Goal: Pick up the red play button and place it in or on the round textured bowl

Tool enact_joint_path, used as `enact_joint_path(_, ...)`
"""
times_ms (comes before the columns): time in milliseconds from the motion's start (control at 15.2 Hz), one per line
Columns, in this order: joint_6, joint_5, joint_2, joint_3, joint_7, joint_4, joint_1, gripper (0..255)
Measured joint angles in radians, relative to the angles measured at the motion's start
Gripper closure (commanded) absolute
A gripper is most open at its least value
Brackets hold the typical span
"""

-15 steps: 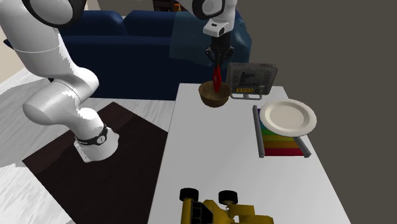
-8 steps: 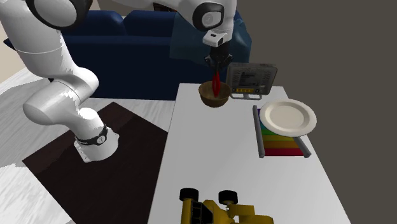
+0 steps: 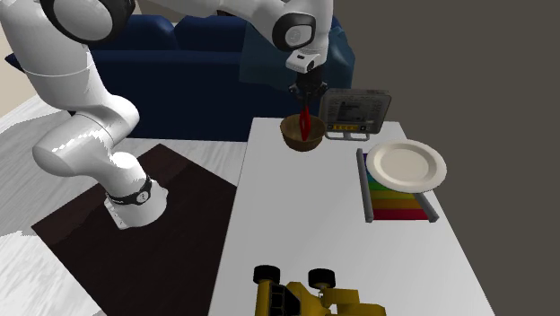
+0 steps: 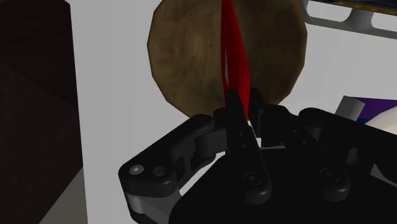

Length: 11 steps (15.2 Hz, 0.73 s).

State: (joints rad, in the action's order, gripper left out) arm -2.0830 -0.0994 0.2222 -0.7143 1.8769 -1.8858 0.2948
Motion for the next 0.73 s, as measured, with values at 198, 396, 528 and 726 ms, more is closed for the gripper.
enact_joint_path(198,0.000,0.000,0.000,0.000,0.000,0.000,0.000,0)
enact_joint_path(396,0.000,0.000,0.000,0.000,0.000,0.000,0.000,0)
enact_joint_path(528,0.000,0.000,0.000,0.000,0.000,0.000,0.000,0)
enact_joint_path(726,0.061,0.024,-0.030,-0.005,-0.017,0.039,-0.010,0)
